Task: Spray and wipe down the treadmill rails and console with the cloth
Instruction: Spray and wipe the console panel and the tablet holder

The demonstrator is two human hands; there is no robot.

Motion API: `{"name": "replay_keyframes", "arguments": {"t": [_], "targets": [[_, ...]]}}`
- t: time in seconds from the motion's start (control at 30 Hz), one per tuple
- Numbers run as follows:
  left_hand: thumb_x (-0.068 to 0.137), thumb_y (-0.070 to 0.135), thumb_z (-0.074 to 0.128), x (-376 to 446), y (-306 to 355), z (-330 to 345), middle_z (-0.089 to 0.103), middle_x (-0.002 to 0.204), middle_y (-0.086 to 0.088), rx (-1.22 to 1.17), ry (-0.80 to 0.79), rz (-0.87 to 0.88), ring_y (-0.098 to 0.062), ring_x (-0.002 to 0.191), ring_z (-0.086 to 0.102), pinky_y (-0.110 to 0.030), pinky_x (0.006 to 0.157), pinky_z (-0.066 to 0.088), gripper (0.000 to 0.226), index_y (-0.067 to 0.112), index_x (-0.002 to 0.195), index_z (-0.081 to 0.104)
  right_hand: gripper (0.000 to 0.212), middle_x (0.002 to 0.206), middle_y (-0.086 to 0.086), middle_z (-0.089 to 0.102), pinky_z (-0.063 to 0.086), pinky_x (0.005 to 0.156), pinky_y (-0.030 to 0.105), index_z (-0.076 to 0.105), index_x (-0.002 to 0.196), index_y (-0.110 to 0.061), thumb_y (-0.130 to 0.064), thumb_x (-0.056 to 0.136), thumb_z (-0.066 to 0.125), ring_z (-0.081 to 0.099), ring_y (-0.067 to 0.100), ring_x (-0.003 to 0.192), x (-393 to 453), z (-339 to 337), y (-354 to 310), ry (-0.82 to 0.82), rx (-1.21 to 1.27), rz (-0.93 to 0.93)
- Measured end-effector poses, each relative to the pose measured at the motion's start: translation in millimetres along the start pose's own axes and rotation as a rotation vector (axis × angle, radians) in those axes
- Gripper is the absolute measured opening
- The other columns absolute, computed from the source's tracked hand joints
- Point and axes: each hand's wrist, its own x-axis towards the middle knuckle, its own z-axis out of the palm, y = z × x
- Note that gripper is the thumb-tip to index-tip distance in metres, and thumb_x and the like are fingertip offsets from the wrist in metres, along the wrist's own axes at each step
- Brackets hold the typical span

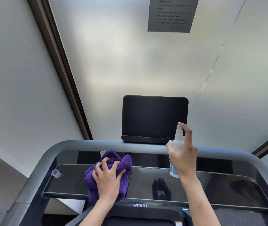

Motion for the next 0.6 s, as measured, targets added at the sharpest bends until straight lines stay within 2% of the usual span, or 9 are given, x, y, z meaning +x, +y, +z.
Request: {"name": "replay_keyframes", "arguments": {"t": [0.1, 0.2, 0.33, 0.4, 0.5, 0.57, 0.6], "targets": [[0.076, 0.022, 0.081, 8, 10, -5, 0.059, 0.116, -0.016, -0.152, 0.074, -0.117, -0.045, 0.104, 0.053, -0.059, 0.084, 0.044, 0.027, 0.011, 0.100, 0.072, 0.067, 0.054, 0.019, 0.051, 0.052, 0.049, 0.048, 0.039, 0.123, -0.046, 0.003, 0.083, 0.063, 0.052, 0.037, 0.042, -7, -3, 1, -0.023, 0.050, 0.009], [0.083, 0.012, 0.073, 34, 29, -17, 0.055, 0.119, -0.019, -0.386, 0.242, -0.220, -0.046, 0.103, 0.051, -0.057, 0.085, 0.045, 0.026, 0.004, 0.108, 0.068, 0.069, 0.055, 0.021, 0.051, 0.052, 0.049, 0.049, 0.039, 0.122, -0.048, 0.003, 0.084, 0.063, 0.051, 0.038, 0.042, -7, -9, 4, -0.031, 0.055, 0.016], [0.088, 0.013, 0.068, 105, 75, -42, 0.052, 0.122, -0.019, -0.560, 0.429, -0.154, -0.040, 0.105, 0.050, -0.046, 0.091, 0.041, 0.028, 0.005, 0.115, 0.065, 0.065, 0.052, 0.018, 0.052, 0.054, 0.053, 0.047, 0.040, 0.124, -0.045, 0.002, 0.085, 0.062, 0.053, 0.038, 0.042, 0, -15, 6, -0.022, 0.054, 0.035], [0.088, 0.016, 0.069, 146, 98, -49, 0.052, 0.122, -0.020, -0.582, 0.472, -0.095, -0.040, 0.107, 0.050, -0.046, 0.092, 0.041, 0.029, 0.007, 0.116, 0.066, 0.064, 0.052, 0.016, 0.053, 0.054, 0.053, 0.045, 0.041, 0.124, -0.045, 0.001, 0.085, 0.063, 0.054, 0.036, 0.042, 4, -18, 7, -0.016, 0.046, 0.032], [0.087, 0.026, 0.070, 187, 120, -38, 0.046, 0.131, -0.014, -0.506, 0.348, -0.013, -0.040, 0.118, 0.043, -0.054, 0.097, 0.040, 0.034, 0.014, 0.119, 0.065, 0.064, 0.052, 0.014, 0.054, 0.055, 0.053, 0.046, 0.041, 0.124, -0.045, 0.001, 0.085, 0.064, 0.055, 0.034, 0.042, 10, -20, 8, -0.014, 0.035, 0.022], [0.085, 0.031, 0.071, 193, 121, -20, 0.035, 0.140, -0.007, -0.477, 0.191, -0.054, -0.035, 0.127, 0.031, -0.053, 0.100, 0.036, 0.040, 0.025, 0.123, 0.061, 0.065, 0.052, 0.014, 0.054, 0.055, 0.053, 0.046, 0.040, 0.124, -0.045, 0.001, 0.085, 0.065, 0.055, 0.034, 0.041, 12, -20, 11, -0.010, 0.030, 0.020], [0.085, 0.030, 0.071, 191, 118, -11, 0.033, 0.140, -0.006, -0.466, 0.166, -0.067, -0.034, 0.126, 0.028, -0.053, 0.097, 0.036, 0.040, 0.027, 0.123, 0.060, 0.065, 0.052, 0.014, 0.054, 0.054, 0.052, 0.046, 0.041, 0.124, -0.045, 0.001, 0.085, 0.065, 0.054, 0.035, 0.041, 13, -19, 12, -0.007, 0.029, 0.025]]}}
